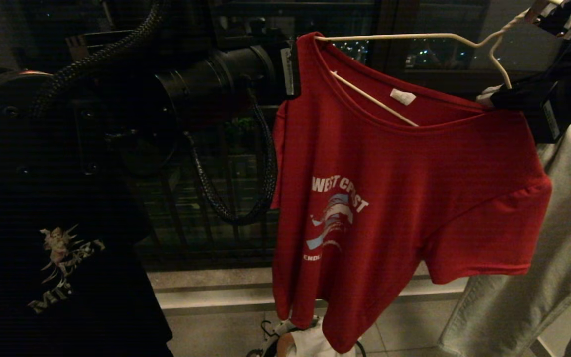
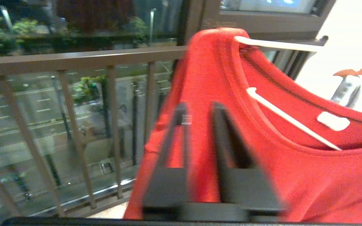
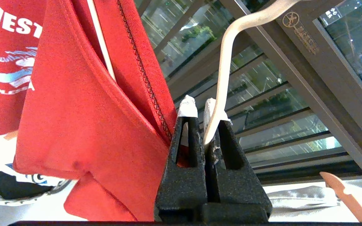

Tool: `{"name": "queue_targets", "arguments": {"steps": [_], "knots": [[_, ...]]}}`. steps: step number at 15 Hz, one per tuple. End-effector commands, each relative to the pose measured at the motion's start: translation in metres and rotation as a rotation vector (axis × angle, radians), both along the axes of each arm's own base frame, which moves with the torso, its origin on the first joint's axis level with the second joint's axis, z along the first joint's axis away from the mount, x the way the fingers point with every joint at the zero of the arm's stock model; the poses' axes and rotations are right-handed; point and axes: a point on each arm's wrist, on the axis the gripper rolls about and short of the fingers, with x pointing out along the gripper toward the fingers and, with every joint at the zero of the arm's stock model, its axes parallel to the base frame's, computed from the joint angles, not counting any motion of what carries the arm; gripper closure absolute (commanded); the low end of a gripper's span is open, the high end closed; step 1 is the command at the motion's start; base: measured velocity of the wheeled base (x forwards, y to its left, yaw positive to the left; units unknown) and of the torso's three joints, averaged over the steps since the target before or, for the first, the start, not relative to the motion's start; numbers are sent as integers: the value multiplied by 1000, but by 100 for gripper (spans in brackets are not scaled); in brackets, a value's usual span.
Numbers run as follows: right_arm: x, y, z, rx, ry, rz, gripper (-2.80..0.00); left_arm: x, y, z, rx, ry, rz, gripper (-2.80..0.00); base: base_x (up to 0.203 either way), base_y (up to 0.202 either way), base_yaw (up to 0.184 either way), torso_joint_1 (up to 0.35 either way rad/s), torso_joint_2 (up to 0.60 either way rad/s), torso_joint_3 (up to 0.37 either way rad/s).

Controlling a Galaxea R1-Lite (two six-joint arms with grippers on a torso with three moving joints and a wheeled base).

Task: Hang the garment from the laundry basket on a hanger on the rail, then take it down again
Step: Take the clothes off the clothes rack

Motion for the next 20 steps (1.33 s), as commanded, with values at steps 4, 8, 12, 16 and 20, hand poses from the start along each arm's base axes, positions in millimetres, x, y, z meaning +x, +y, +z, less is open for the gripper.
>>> {"name": "queue_targets", "arguments": {"steps": [4,8,12,16,20], "knots": [[1,0,-1,-3,6,3,0,7,-20,-15,29,31,67,-280,0,0,0,0,0,0],[5,1,-4,-6,16,3,0,8,-26,-13,0,-35,98,-280,0,0,0,0,0,0],[6,1,-5,-7,21,2,0,5,-32,-24,5,-152,104,-280,0,0,0,0,0,0],[5,1,-5,-7,21,0,0,5,-38,-33,16,-219,117,-280,0,0,0,0,0,0],[5,1,-5,-7,19,0,0,11,-42,-32,17,-305,236,-280,0,0,0,0,0,0]]}}
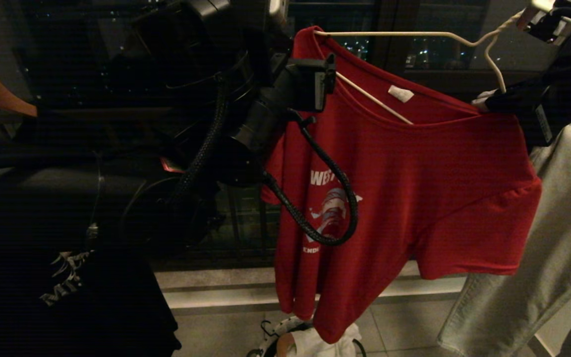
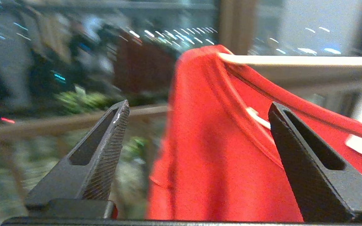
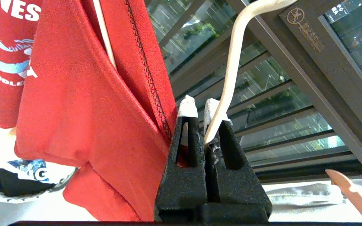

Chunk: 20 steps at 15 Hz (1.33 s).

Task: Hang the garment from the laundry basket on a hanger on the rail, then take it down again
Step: Take the clothes off the clothes rack

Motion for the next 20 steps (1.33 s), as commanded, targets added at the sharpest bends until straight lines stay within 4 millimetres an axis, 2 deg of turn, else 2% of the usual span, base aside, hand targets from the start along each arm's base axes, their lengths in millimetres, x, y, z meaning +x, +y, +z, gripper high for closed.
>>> {"name": "queue_targets", "arguments": {"steps": [1,3,9,11,16,20], "knots": [[-1,0,0,-4,1,4,0,6,-5,-4,-3,-49,45,-280,0,0,0,0,0,0],[0,0,0,-5,1,3,0,10,-9,-7,15,-97,90,-280,0,0,0,0,0,0],[-3,0,0,-4,0,4,0,14,-13,-5,1,-98,118,-280,0,0,0,0,0,0],[-4,-1,0,-3,-1,4,0,17,-13,1,-7,-105,174,-280,0,0,0,0,0,0],[-6,-1,1,-3,-5,5,0,22,-18,-2,0,-98,189,-280,0,0,0,0,0,0],[-6,-1,1,-4,-5,7,0,26,-19,3,-3,-114,207,-280,0,0,0,0,0,0]]}}
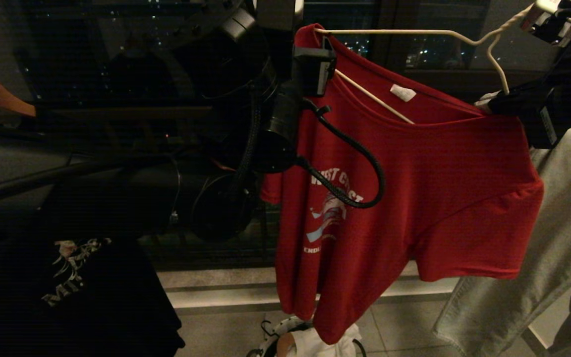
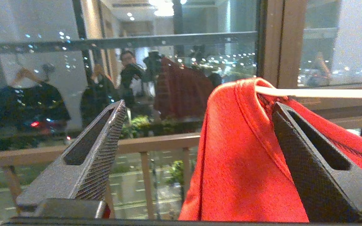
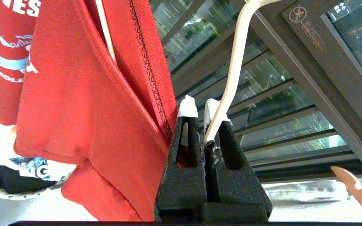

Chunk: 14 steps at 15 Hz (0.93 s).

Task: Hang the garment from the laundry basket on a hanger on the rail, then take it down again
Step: Take the clothes off the clothes rack

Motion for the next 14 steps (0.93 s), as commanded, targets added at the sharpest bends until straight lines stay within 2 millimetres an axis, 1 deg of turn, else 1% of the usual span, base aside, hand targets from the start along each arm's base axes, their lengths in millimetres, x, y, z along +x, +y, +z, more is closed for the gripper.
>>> {"name": "queue_targets", "arguments": {"steps": [1,4,6,14], "knots": [[-1,0,1,-2,-3,1,0,5,-1,0,-3,-6,19,-280,0,0,0,0,0,0],[-2,-1,2,0,-7,2,0,15,-1,-8,5,10,53,-280,0,0,0,0,0,0],[-3,0,2,-1,-9,4,0,19,2,-8,3,15,71,-280,0,0,0,0,0,0],[-2,0,1,0,-6,2,0,16,4,-5,-7,9,74,-280,0,0,0,0,0,0]]}}
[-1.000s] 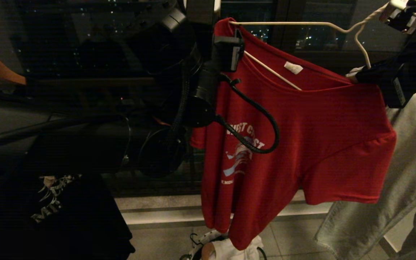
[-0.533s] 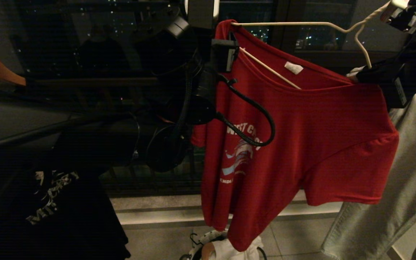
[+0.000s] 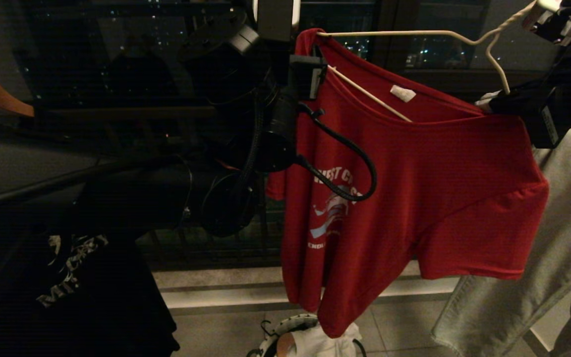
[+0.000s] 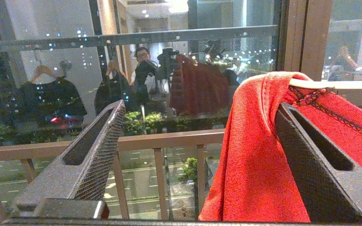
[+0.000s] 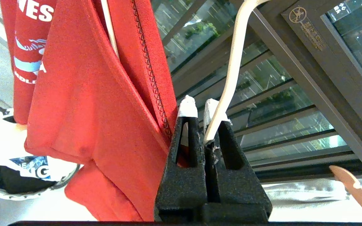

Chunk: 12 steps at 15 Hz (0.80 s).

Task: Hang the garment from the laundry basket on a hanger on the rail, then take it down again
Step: Take the clothes off the clothes rack

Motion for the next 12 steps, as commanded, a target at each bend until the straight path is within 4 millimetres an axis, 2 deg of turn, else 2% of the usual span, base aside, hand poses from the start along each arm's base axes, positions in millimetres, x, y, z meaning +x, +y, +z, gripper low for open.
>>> {"name": "queue_targets", "arguments": {"steps": [1,3,4,12], "knots": [[0,0,0,-4,1,3,0,-2,1,2,-8,-7,1,-280,0,0,0,0,0,0],[1,0,0,-5,-2,4,0,-2,1,3,-8,-7,1,-280,0,0,0,0,0,0],[1,1,0,-5,-1,4,0,-1,0,2,-6,-6,1,0,0,0,0,0,0,0],[5,1,3,-1,-39,3,0,-3,1,4,-4,-11,4,0,0,0,0,0,0,0]]}}
